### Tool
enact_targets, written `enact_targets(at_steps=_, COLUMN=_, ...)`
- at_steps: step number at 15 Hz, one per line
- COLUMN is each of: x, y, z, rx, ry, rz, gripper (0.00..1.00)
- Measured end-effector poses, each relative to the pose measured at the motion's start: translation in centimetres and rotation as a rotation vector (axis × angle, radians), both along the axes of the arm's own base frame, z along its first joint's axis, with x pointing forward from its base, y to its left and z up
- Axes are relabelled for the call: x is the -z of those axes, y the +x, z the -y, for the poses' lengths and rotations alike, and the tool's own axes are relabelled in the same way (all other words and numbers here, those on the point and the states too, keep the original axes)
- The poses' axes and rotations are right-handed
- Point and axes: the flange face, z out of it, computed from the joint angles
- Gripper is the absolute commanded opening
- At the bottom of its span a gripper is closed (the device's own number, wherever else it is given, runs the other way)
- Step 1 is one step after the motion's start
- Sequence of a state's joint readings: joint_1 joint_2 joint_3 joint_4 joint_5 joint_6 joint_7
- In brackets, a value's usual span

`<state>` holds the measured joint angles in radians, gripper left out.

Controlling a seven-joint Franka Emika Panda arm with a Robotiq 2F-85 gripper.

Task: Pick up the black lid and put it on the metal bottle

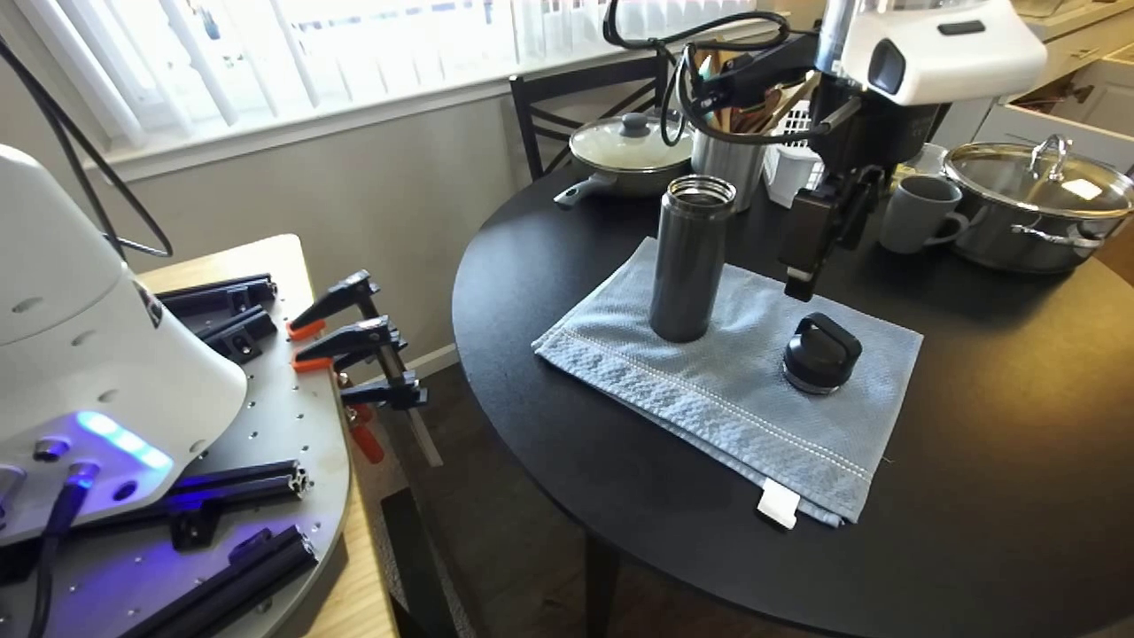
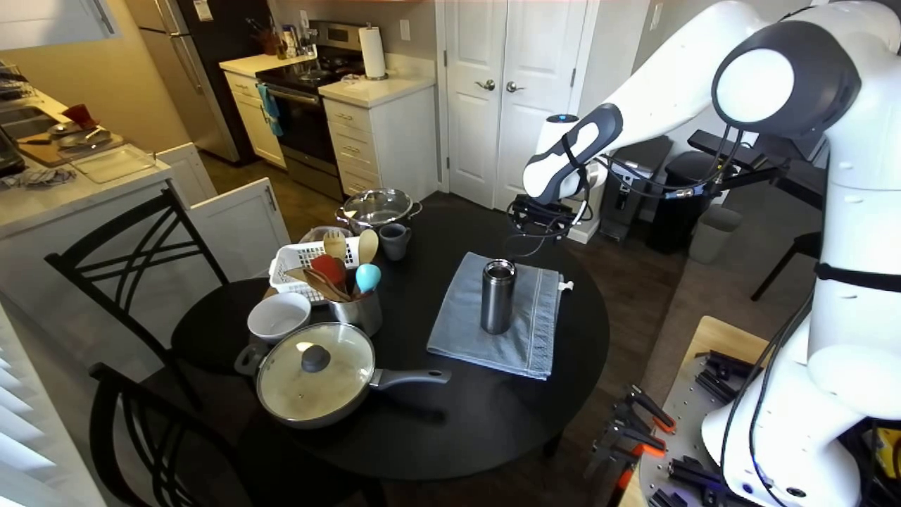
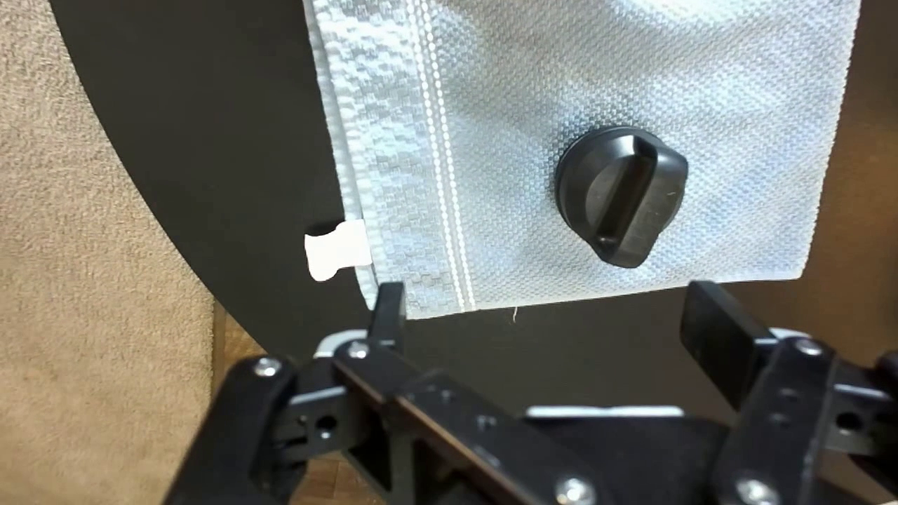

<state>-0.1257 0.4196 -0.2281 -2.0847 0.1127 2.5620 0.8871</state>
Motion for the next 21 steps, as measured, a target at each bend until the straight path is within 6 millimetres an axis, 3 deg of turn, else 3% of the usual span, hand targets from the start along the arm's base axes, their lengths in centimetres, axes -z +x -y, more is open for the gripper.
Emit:
enact_targets(at_steps=3, x=1.1, y=0.9, z=1.9, rx=0.047, ry=0.006, rz=0.01, gripper=1.0)
enact_targets(at_steps=7, x=5.4, y=2.8, z=4.8, rx=0.128, ry=0.03, rz=0.006, gripper=1.0)
enact_targets(at_steps=11, x=9.1, y=5.4, z=4.7, rx=0.149, ry=0.053, rz=0.014, gripper=1.0)
enact_targets(at_steps=16, x=8.8, y=8.5, z=3.8, rx=0.152, ry=0.082, rz=0.064, gripper=1.0)
enact_targets(at_steps=21, x=8.6, y=9.6, z=2.4, rx=0.139, ry=0.128, rz=0.046, gripper=1.0)
